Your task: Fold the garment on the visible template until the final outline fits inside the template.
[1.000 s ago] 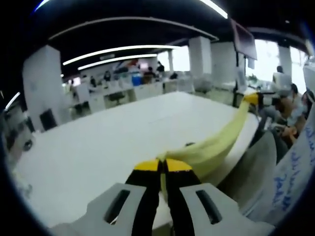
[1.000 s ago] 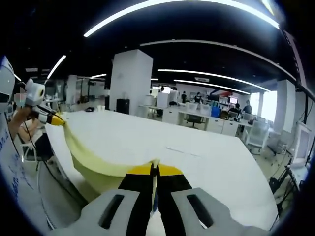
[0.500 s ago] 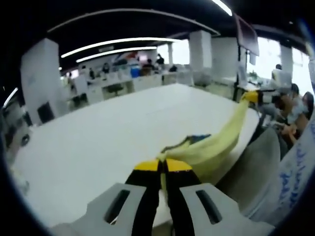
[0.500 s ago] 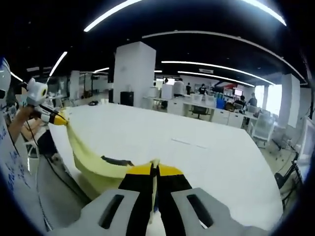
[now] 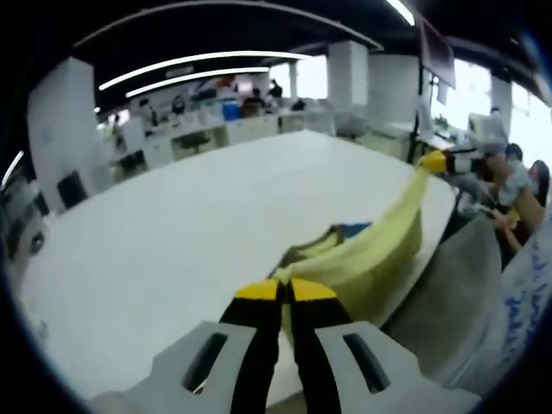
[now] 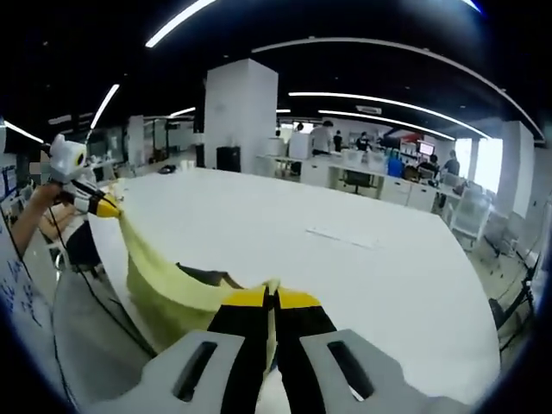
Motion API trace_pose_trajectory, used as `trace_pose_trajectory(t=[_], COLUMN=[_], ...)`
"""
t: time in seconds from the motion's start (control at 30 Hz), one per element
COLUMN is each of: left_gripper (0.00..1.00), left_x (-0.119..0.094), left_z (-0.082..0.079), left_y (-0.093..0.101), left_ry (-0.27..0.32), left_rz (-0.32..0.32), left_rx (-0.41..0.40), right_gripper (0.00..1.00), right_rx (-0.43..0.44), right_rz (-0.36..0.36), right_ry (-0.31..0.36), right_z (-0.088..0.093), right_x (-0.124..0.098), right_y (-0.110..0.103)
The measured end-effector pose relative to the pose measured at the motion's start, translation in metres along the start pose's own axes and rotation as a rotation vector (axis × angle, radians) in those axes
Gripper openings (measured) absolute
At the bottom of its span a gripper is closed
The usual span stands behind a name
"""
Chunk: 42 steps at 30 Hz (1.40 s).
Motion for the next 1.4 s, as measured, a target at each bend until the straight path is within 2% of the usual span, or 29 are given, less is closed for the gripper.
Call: trace_pose_trajectory(t=[0.27, 0.63, 1.03, 1.1, 1.4], left_gripper=[0.0, 0.0, 0.0, 0.0, 0.0], left_x=[0.017, 0.04, 0.063, 0.067, 0.079], left_z=[0.009, 0.022, 0.032, 0.034, 0.041], left_y=[-0.008, -0.019, -0.032, -0.035, -0.04], left_ry=[-0.037, -0.061, -0.083, -0.094, -0.117], left_rz=[0.015, 0.028, 0.032, 0.032, 0.04], left_rx=[-0.017, -0.052, -0.064, -0.063, -0.075], right_gripper=[0.02, 0.02, 0.02, 0.02, 0.02], right_rx=[0.049, 0.052, -0.009, -0.012, -0.038], right_rz=[-0.026, -0.037, -0.034, -0.039, -0.058], right_ry=[-0.047, -0.103, -0.195, -0.204, -0.249], right_z=[0.013, 0.029, 0.044, 0.047, 0.057], right_x=[0.016, 0.035, 0.053, 0.06, 0.073], right_y=[0.006, 0.008, 0.011, 0.016, 0.014])
Point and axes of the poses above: the point that each gripper's makers call its tool centre point, and the gripper's own axes: x roughly forward along the fingers, y roughly to its right, z roughly out of its underside, the point moved 6 cm from there along -x, roughly backward along the fingers, and after that the axes turned 4 degrees about z, right-handed, at the moved point
